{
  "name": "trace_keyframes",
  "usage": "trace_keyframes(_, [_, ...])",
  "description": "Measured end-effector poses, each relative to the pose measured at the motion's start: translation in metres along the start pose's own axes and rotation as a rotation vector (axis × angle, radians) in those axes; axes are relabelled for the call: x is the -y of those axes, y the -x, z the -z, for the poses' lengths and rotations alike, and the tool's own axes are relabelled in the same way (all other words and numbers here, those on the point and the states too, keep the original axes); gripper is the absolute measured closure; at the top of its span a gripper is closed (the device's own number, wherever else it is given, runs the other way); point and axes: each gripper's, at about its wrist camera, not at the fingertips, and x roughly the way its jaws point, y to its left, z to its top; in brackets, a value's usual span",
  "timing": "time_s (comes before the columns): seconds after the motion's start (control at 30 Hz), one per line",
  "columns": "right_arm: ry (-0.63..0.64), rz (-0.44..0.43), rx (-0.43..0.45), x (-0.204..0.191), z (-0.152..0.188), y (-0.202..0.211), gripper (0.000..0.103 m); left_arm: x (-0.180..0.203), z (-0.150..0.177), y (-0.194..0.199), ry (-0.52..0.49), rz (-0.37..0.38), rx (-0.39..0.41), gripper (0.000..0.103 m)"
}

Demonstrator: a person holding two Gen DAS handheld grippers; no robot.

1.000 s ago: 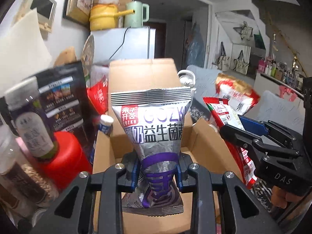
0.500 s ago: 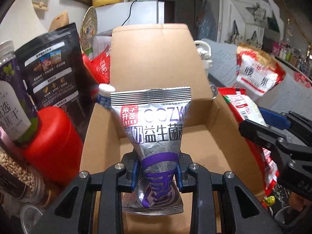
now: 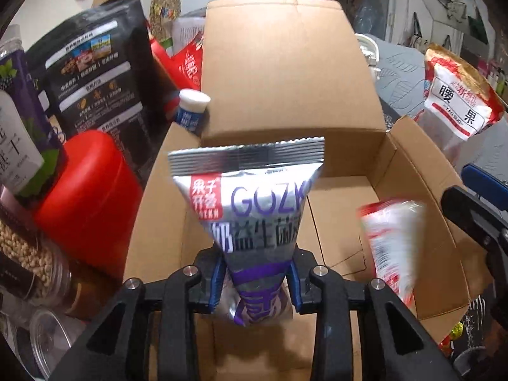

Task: Organize snacks
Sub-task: 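Open both grippers to drop the two packets into the box, then move both grippers back to the snack pile on the table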

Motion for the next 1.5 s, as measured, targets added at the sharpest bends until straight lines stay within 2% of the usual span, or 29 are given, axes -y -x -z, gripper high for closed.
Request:
trace_keyframes(0.33, [0.031, 0.062, 0.002, -0.004, 0.001, 0.027, 0.045, 0.005, 0.005, 0.022, -0.012, -0.071, 0.016, 0.068])
trace_keyframes(0.4, [0.028, 0.066, 0.003, -0.004, 0.001, 0.033, 0.045, 0.005, 0.006, 0.028, -0.006, -0.07, 0.021, 0.059])
trace_keyframes(0.43, [0.027, 0.068, 0.006, -0.004, 0.001, 0.038, 0.045, 0.005, 0.007, 0.031, -0.002, -0.066, 0.026, 0.047])
trace_keyframes(0.5, [0.026, 0.07, 0.013, -0.005, 0.0, 0.046, 0.045, 0.005, 0.009, 0.038, 0.002, -0.066, 0.045, 0.034])
trace_keyframes(0.6, [0.029, 0.073, 0.025, -0.007, 0.0, 0.057, 0.045, 0.008, 0.012, 0.055, -0.016, -0.092, 0.096, 0.033])
trace_keyframes(0.77, [0.029, 0.083, 0.05, -0.012, -0.002, 0.078, 0.044, 0.008, 0.012, 0.081, -0.02, -0.051, 0.137, 0.033])
trace_keyframes(0.83, [0.024, 0.08, 0.06, -0.013, -0.002, 0.086, 0.042, 0.008, 0.013, 0.09, -0.023, -0.048, 0.154, 0.033])
trace_keyframes(1.1, [0.027, 0.076, 0.099, -0.023, 0.001, 0.122, 0.041, 0.006, 0.026, 0.132, -0.029, -0.032, 0.21, 0.033])
trace_keyframes(1.5, [0.017, 0.069, 0.141, -0.039, 0.023, 0.175, 0.03, 0.004, 0.056, 0.205, -0.074, 0.03, 0.345, 0.033])
